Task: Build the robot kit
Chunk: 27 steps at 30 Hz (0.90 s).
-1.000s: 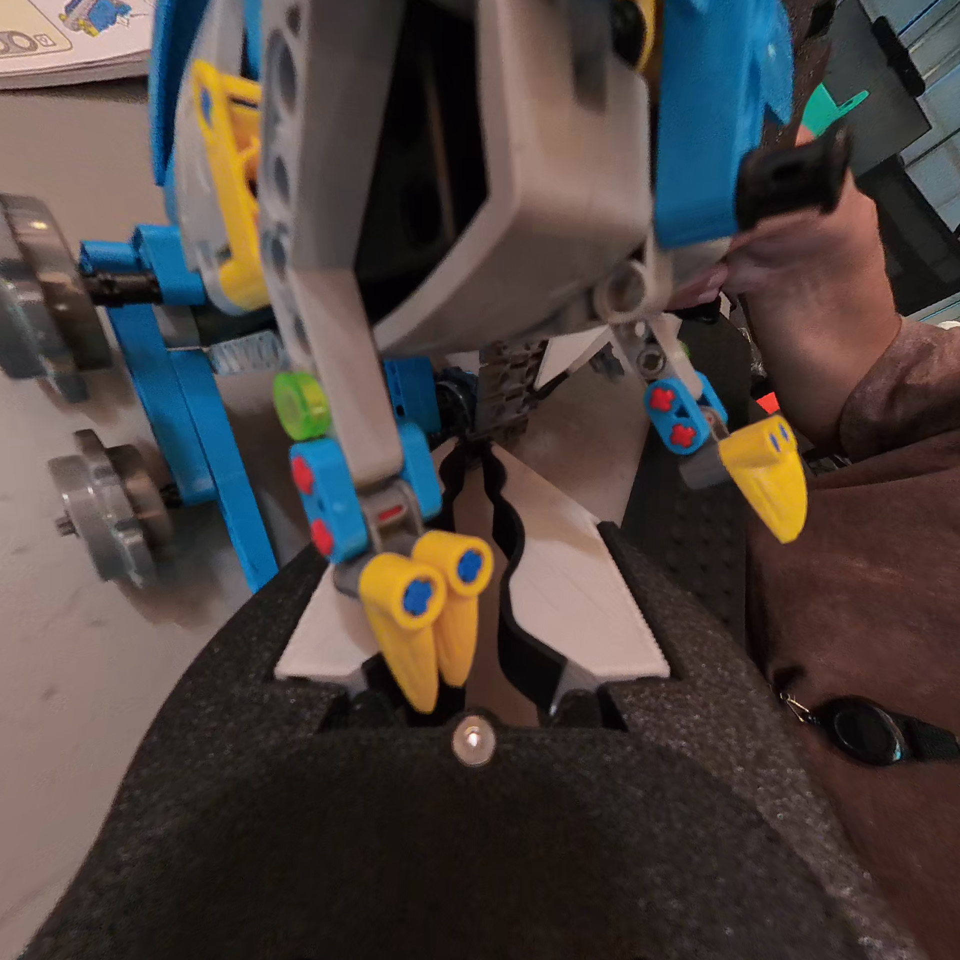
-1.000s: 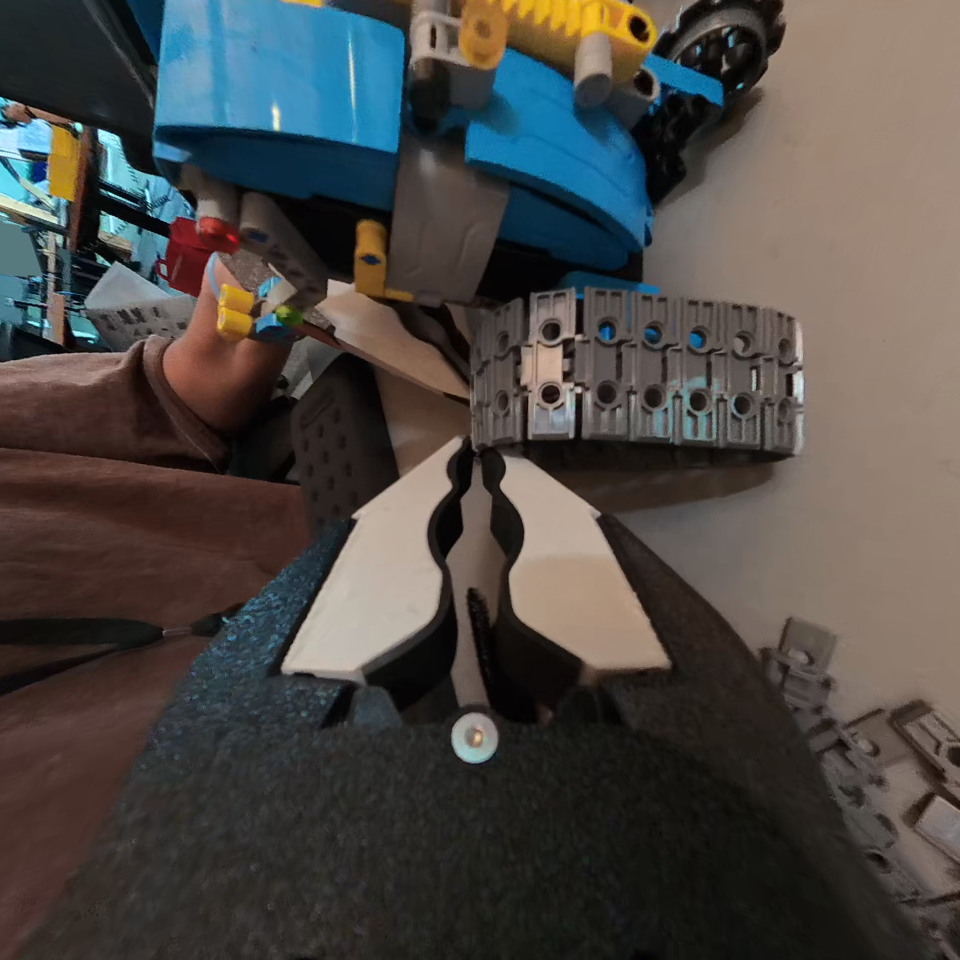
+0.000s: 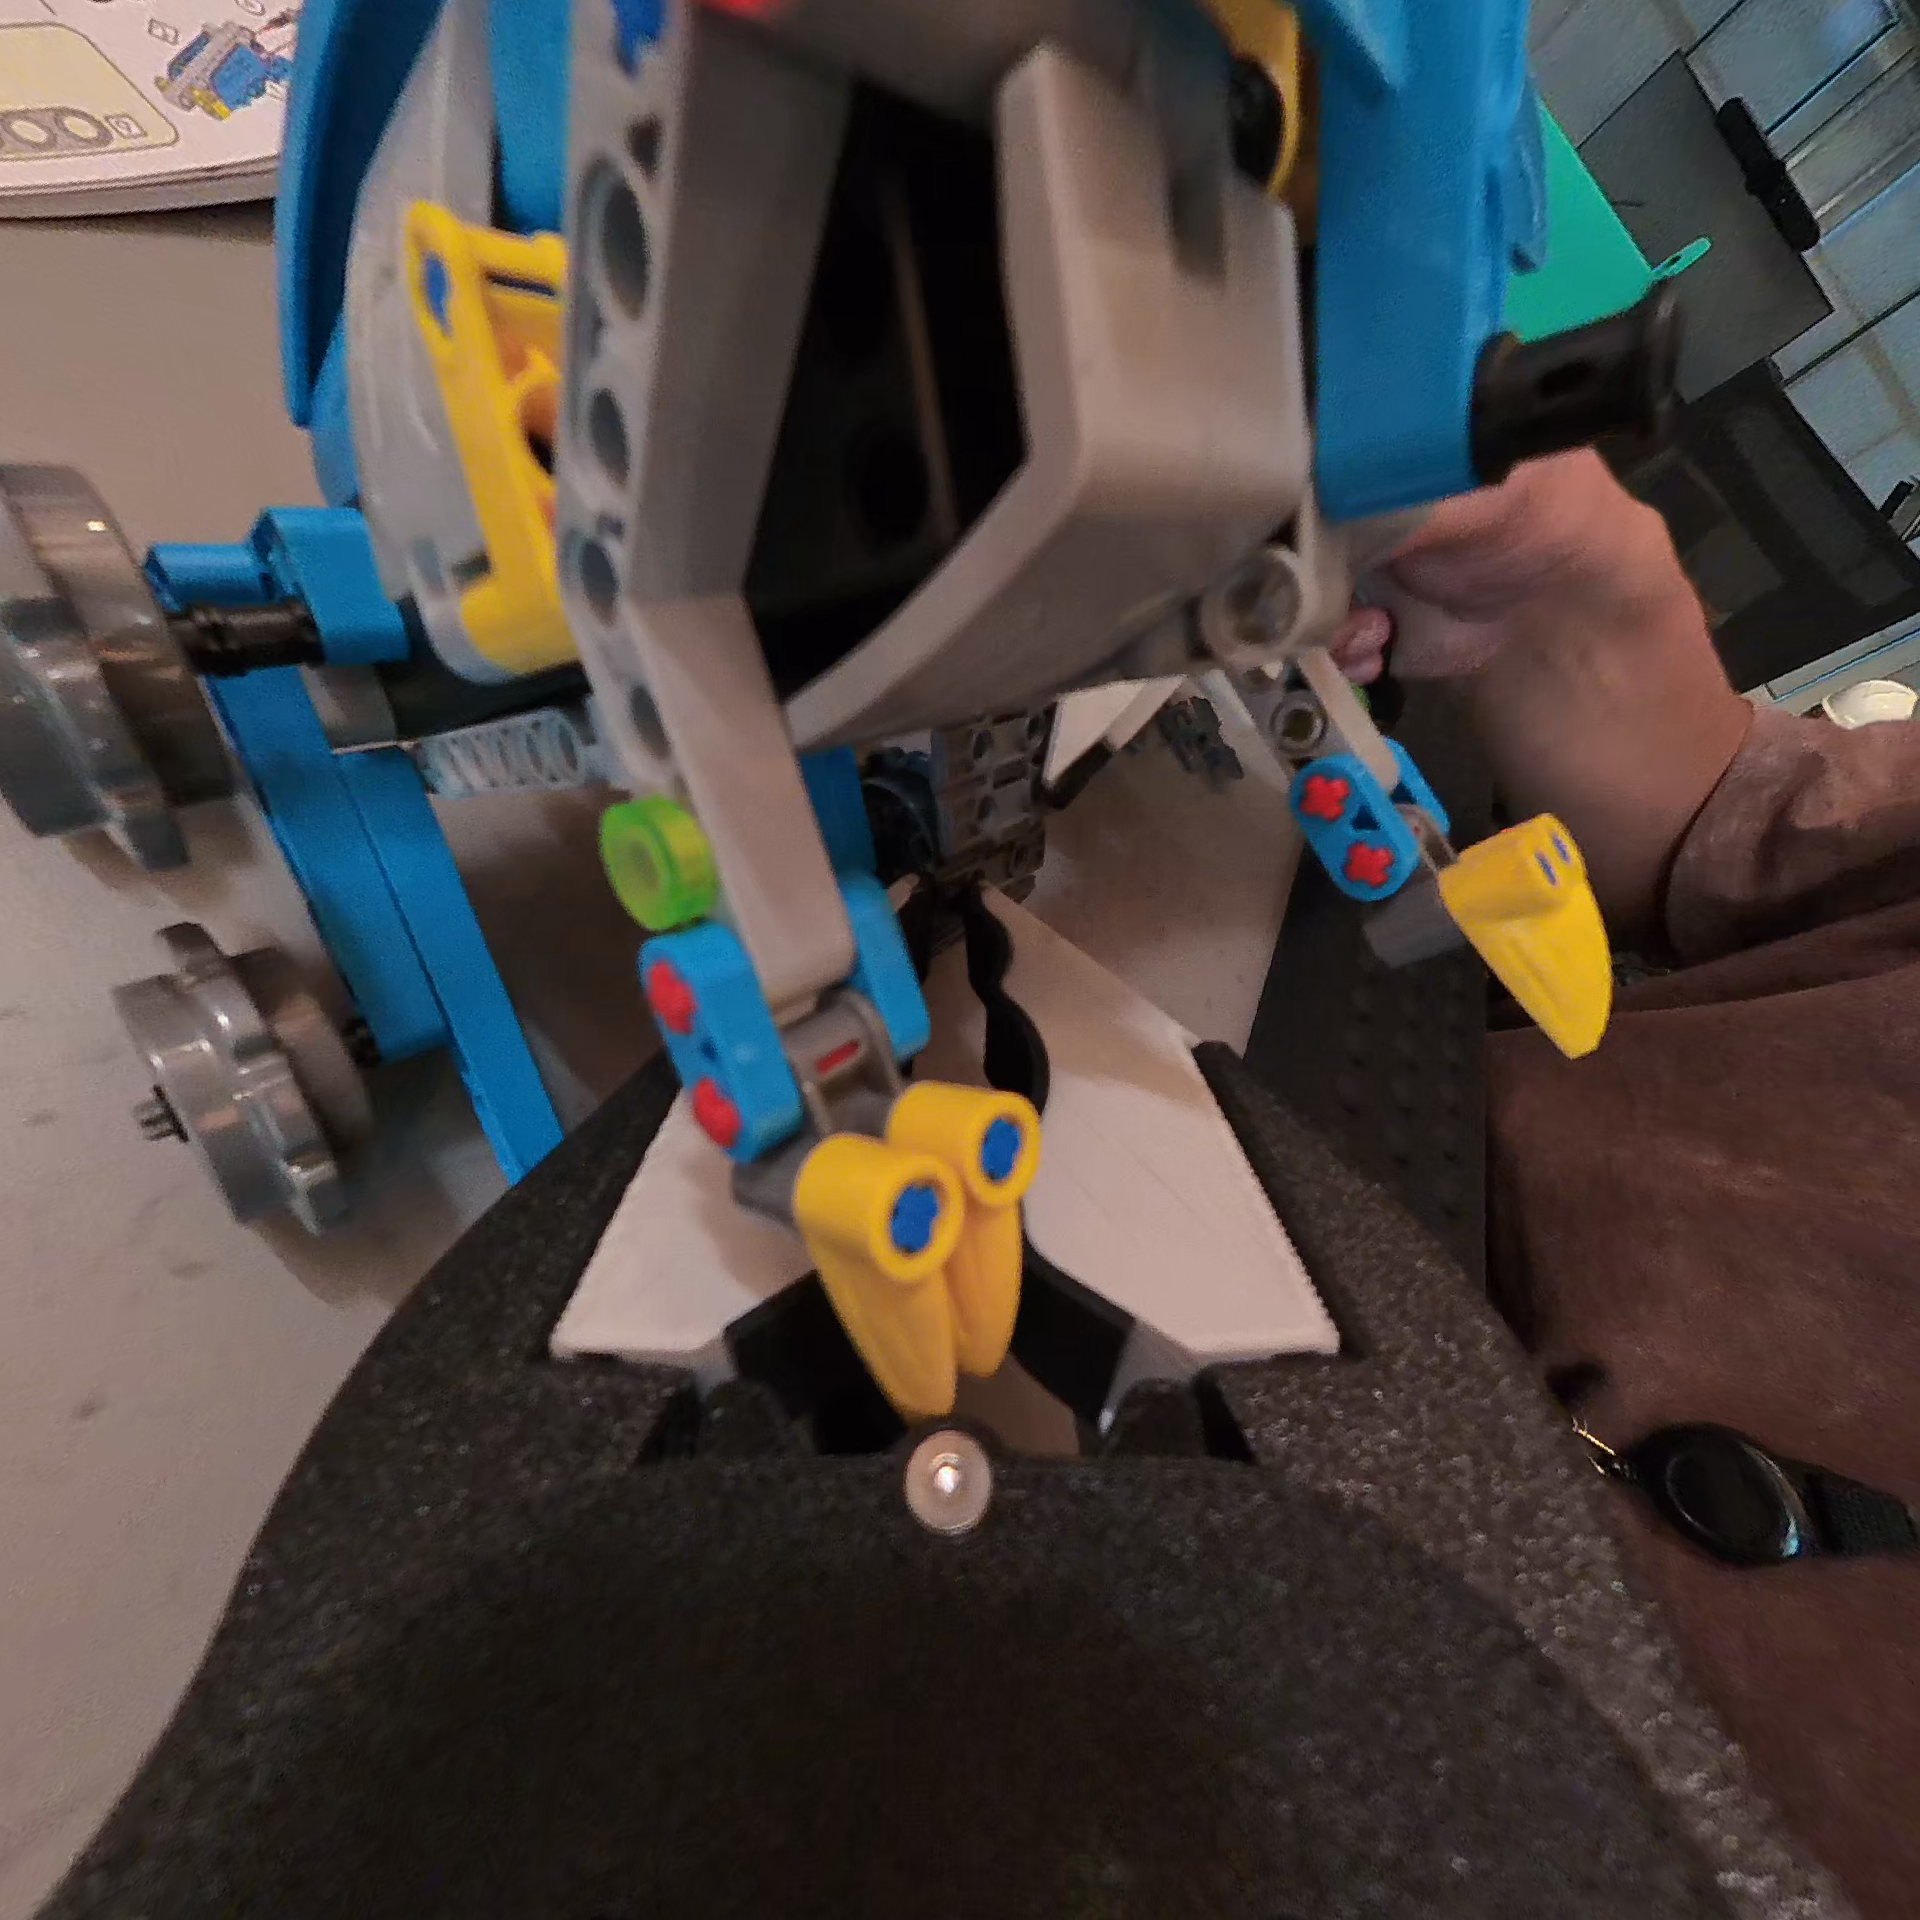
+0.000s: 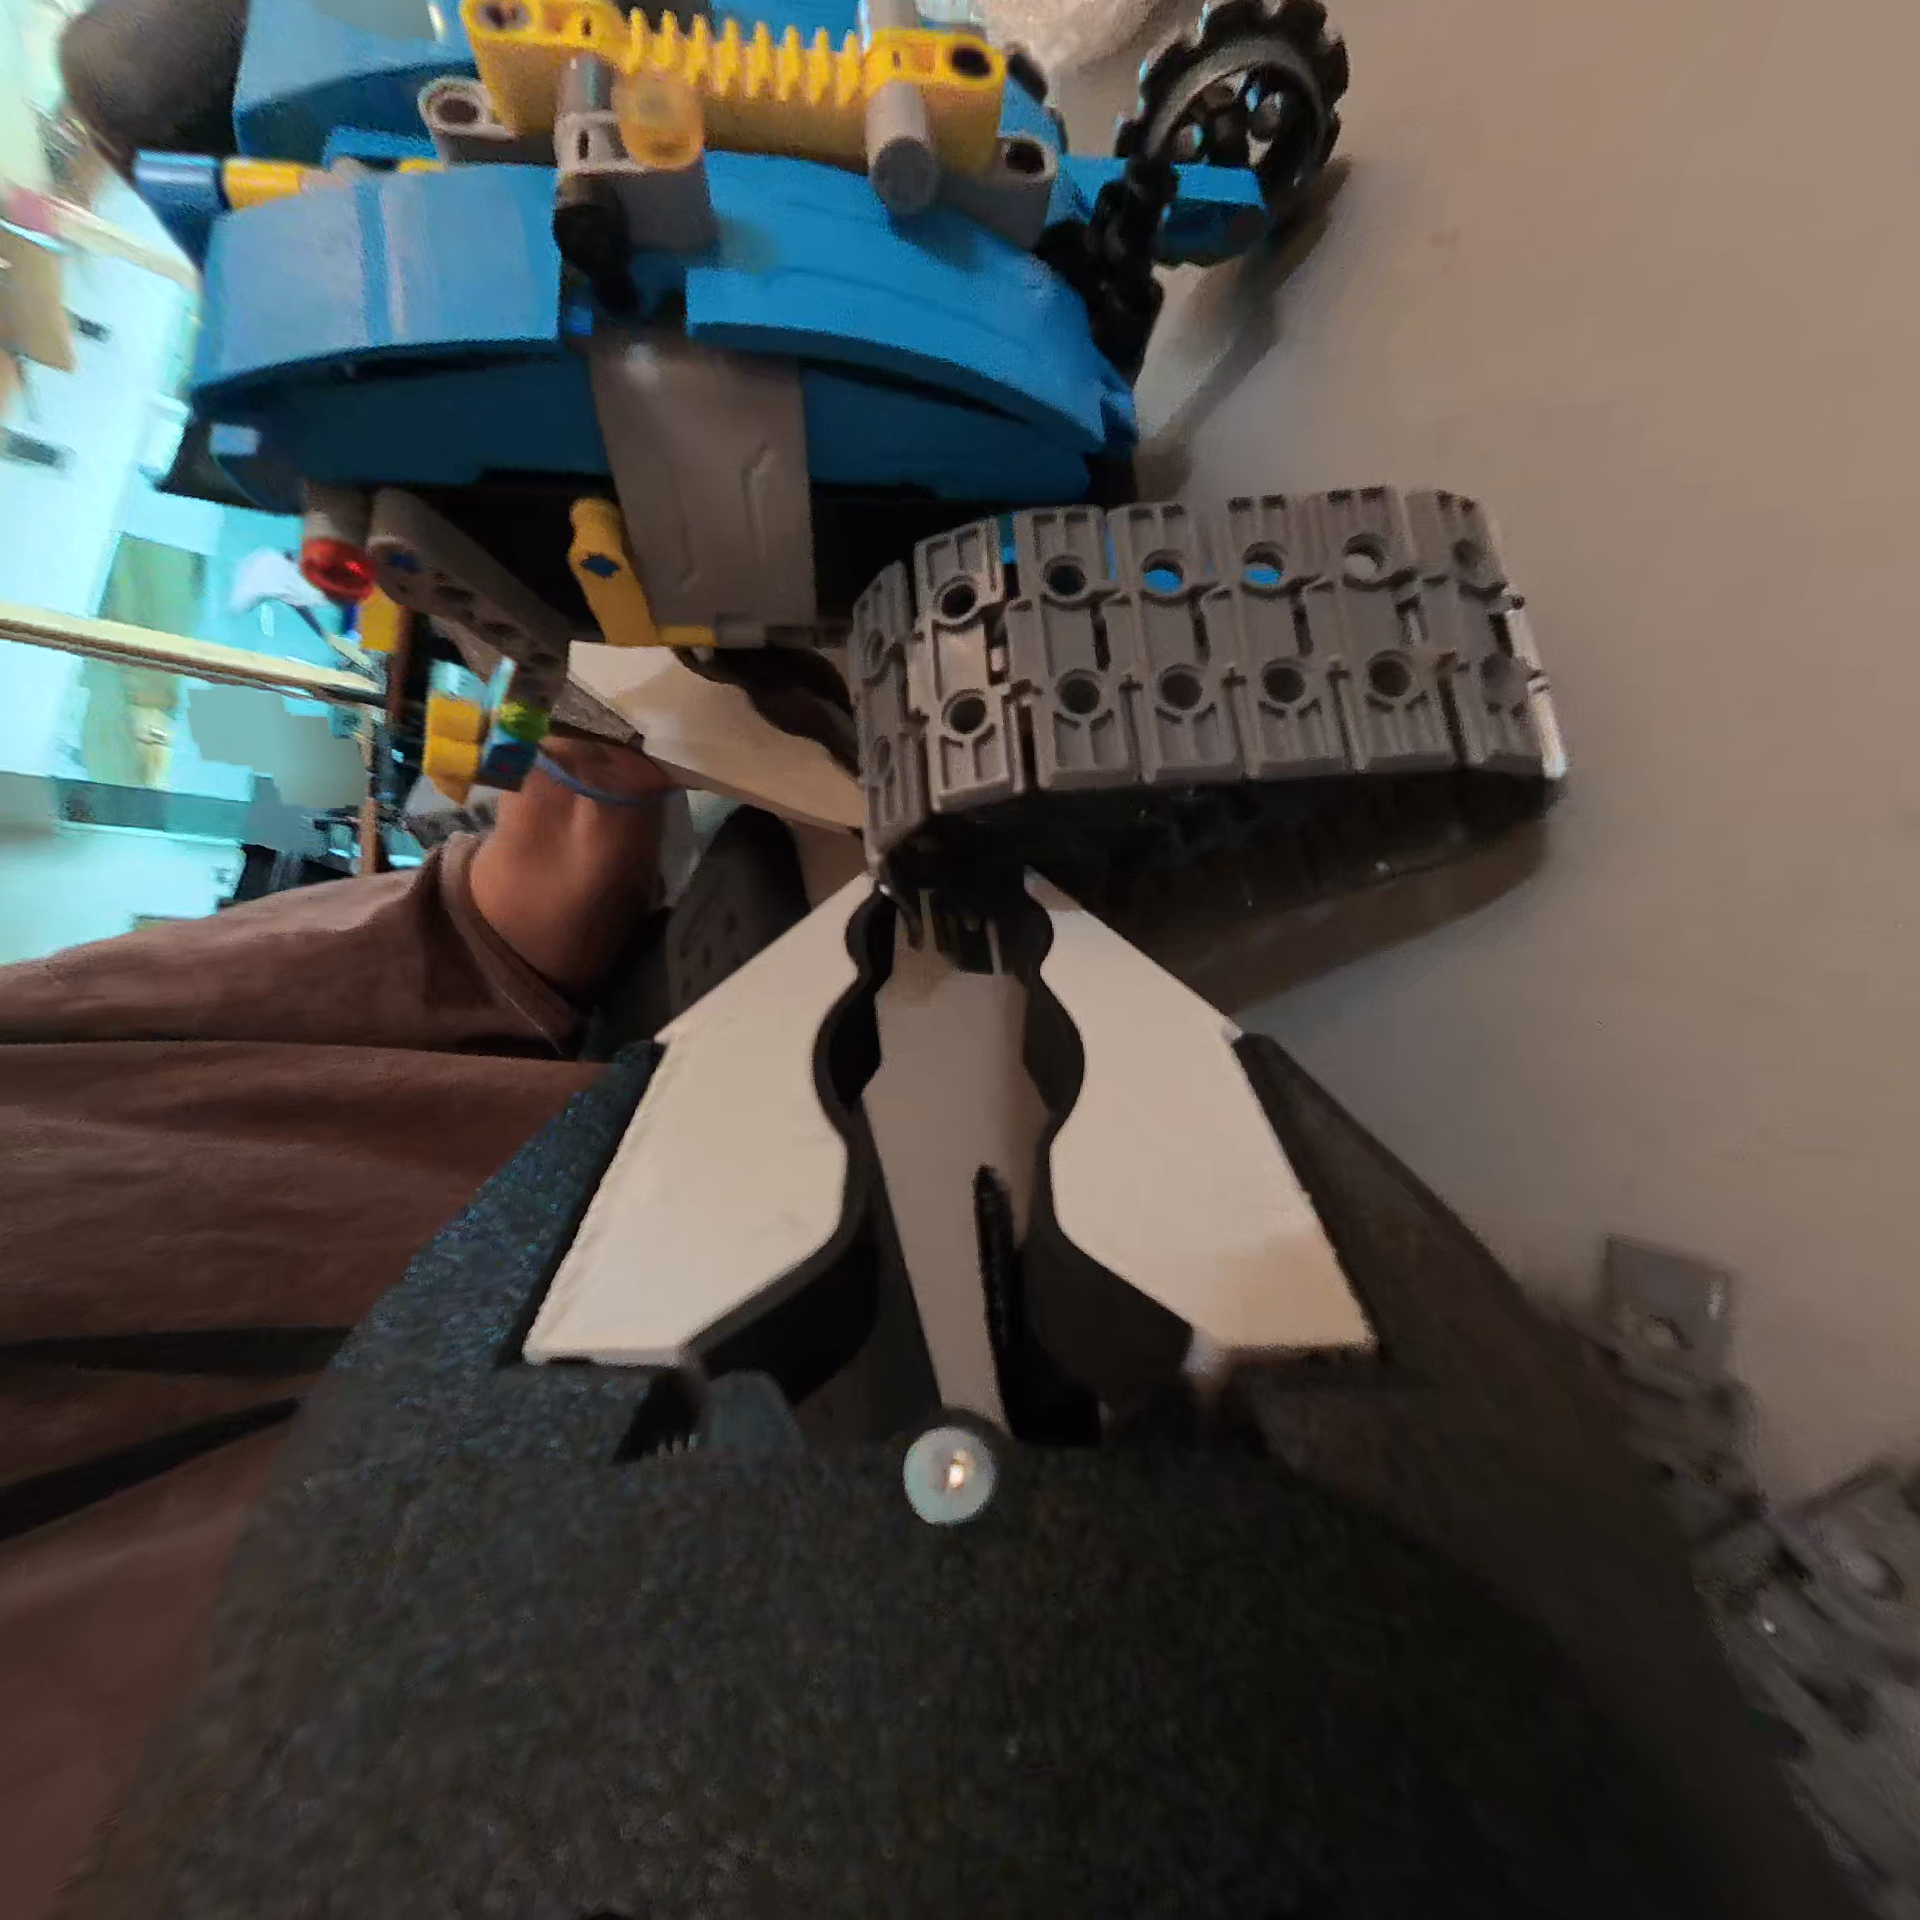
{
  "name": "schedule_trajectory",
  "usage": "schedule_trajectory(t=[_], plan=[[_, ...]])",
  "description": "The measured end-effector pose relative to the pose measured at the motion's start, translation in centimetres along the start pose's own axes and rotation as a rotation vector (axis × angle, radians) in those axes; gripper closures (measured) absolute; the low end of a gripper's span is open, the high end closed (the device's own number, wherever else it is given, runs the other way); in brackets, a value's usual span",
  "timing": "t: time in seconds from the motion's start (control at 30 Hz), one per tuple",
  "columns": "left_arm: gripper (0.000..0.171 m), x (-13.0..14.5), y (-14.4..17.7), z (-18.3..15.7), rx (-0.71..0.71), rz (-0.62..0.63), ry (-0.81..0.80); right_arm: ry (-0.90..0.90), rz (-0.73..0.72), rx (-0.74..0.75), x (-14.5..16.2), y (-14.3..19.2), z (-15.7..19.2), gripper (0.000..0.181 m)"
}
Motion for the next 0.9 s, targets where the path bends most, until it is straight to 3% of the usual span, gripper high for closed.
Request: schedule_trajectory(t=[0.23,0.33,0.57,0.9], plan=[[0.166,-0.08,0.01,0.11,0.007,-0.003,0.018,0.022,-0.088,-0.013,0.06,-0.07,-0.18,0.163],[0.168,-0.12,-0.01,0.08,0.013,-0.003,0.025,0.026,-0.069,-0.008,0.28,-0.2,0.34,0.177],[0.169,-0.09,-0.01,-0.08,0.013,-0.003,0.011,0.039,-0.013,0.063,0.23,-0.14,0.37,0.177],[0.169,-0.36,0.0,0.21,-0.016,-0.029,0.029,0.098,-0.063,0.093,-0.29,-0.12,0.2,0.176]])
Point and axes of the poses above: each gripper's, where its closed fingertips meet, y back along the fingers, x out of its underside, z = x × y across the jaws, the point moved 2 cm from there along y, back along the fingers, and after that the axes turned 5 degrees about -y, right-handed, at the moved point
